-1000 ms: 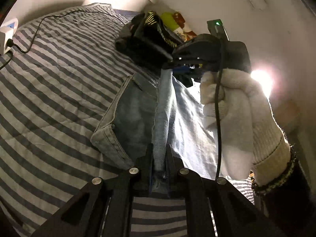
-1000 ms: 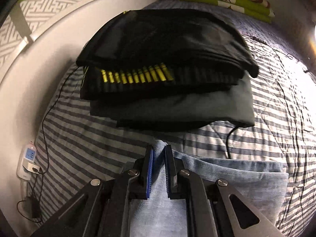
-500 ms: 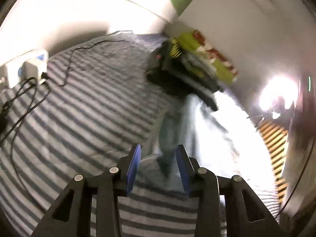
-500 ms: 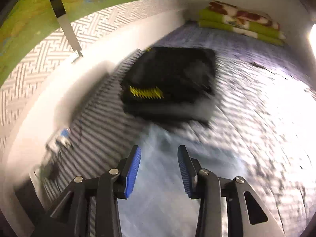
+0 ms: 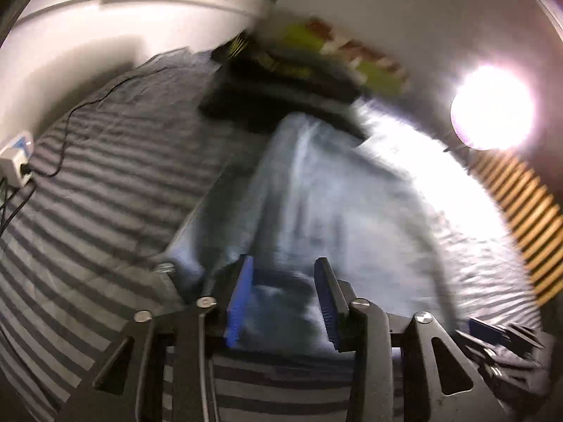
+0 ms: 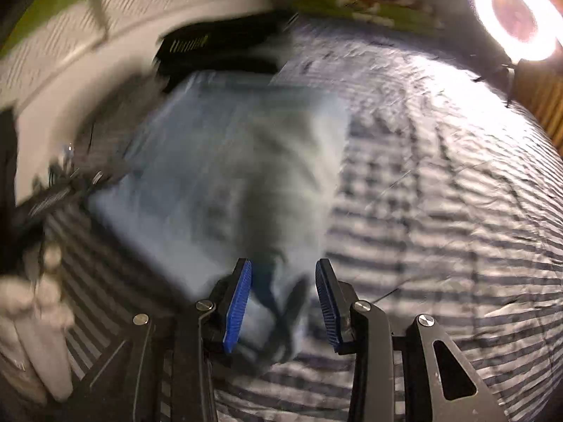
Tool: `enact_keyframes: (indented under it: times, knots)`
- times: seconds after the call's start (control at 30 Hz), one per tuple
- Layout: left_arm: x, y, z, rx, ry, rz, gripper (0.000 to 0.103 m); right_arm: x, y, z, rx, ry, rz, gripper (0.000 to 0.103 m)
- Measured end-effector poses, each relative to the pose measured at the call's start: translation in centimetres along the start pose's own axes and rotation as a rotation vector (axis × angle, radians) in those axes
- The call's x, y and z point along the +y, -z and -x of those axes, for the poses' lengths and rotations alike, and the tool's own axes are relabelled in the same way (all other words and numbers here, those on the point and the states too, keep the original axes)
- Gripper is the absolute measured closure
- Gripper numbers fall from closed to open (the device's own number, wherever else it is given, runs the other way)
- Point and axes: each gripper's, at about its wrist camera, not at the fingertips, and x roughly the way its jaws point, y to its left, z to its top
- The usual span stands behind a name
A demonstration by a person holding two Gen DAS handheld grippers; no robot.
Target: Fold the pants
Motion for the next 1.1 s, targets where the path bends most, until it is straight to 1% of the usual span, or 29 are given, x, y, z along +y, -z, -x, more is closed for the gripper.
enact_keyframes:
  times: [0.07,0.1,0.17,0.27,0.33,0.37,0.4,0.43,0.47,0.5,0.53,0.57,0.63,0.67,0.7,0.77,0.83,0.87,0.9,0.93,0.97,1.03,1.07,1.1]
  knots:
    - [0.7,0.3,-0.8,0.004,0.008,0.006,0.074,0.8,0.8,-1.4,0.026,-0.002,0.019,0.069]
    - [0.6,0.3,-0.9,0.003,0.002,0.003,0.074,1.2,1.2,-1.3,0.002,0.015,0.041,0.069]
    - [-0.1,0.3,-0.9,-0.004,-0.042,-0.040,0.073,2.1,1.6,-0.8,-0.008,0.038,0.121,0.069]
    - [-0.6,-0.3,-1.0,-0.014,-0.101,-0.044,0.072,1.6,2.0,0.3,0.045,-0.022,0.151,0.069]
    - [-1.1,-0.8,0.3,-0.055,-0.172,-0.061,0.072,0.7,1.3,1.8,0.025,-0.068,0.148,0.069]
    - [-1.4,-1.1,0.9,-0.086,-0.189,-0.069,0.074,-0.3,0.3,2.9,-0.007,-0.094,0.123,0.069]
    - [-1.7,-1.5,1.3,-0.106,-0.168,-0.068,0.074,-0.9,-0.6,3.4,-0.028,-0.099,0.107,0.069]
    - [-2.0,-1.8,1.6,-0.111,-0.126,-0.063,0.074,-1.6,-1.7,3.8,-0.049,-0.103,0.095,0.069]
    - [-2.4,-1.8,1.8,-0.113,-0.068,-0.059,0.074,-2.1,-3.0,4.0,-0.071,-0.100,0.089,0.069]
    - [-2.8,-1.8,1.7,-0.106,-0.022,-0.055,0.074,-2.5,-4.5,3.9,-0.093,-0.084,0.083,0.069]
    - [-3.3,-1.6,1.6,-0.096,0.012,-0.062,0.074,-3.0,-6.1,3.7,-0.115,-0.089,0.079,0.069]
    - [-3.9,-1.3,1.5,-0.088,0.038,-0.080,0.074,-3.1,-7.4,3.3,-0.123,-0.098,0.072,0.069]
    - [-5.2,-0.5,1.2,-0.062,0.065,-0.123,0.074,-3.5,-9.7,1.8,-0.120,-0.109,0.055,0.069]
    - [-5.6,-0.2,0.6,-0.042,0.066,-0.138,0.073,-3.4,-11.3,0.7,-0.111,-0.125,0.042,0.069]
    - [-5.8,0.1,0.0,-0.022,0.050,-0.147,0.072,-3.4,-12.1,0.0,-0.107,-0.126,0.036,0.069]
    - [-5.8,0.1,-0.8,-0.011,0.021,-0.150,0.072,-3.2,-14.0,-2.5,-0.081,-0.119,0.040,0.069]
    - [-5.0,-0.2,-0.9,-0.013,0.021,-0.127,0.072,-2.7,-14.3,-4.4,-0.059,-0.075,0.034,0.069]
    - [-4.7,-0.4,-1.0,-0.017,0.014,-0.113,0.069,-3.1,-14.6,-5.6,-0.030,-0.077,0.009,0.069]
    - [-4.4,-0.6,-1.1,-0.016,-0.010,-0.110,0.062,-3.4,-14.7,-6.4,-0.007,-0.078,-0.014,0.069]
    - [-4.1,-0.6,-1.3,-0.017,-0.028,-0.112,0.059,-3.8,-14.7,-7.4,0.020,-0.072,-0.045,0.069]
    - [-3.7,-0.8,-1.2,-0.014,-0.029,-0.112,0.057,-4.0,-14.4,-8.0,0.033,-0.071,-0.060,0.069]
    - [-2.9,-0.9,-1.5,-0.013,-0.076,-0.112,0.055,-4.0,-13.9,-8.4,0.044,-0.062,-0.054,0.069]
    - [-2.4,-1.1,-1.7,-0.009,-0.083,-0.105,0.055,-4.0,-13.8,-8.0,0.036,-0.055,-0.050,0.069]
    - [-1.9,-1.3,-1.5,-0.006,-0.069,-0.084,0.055,-4.0,-13.7,-7.5,0.030,-0.055,-0.055,0.068]
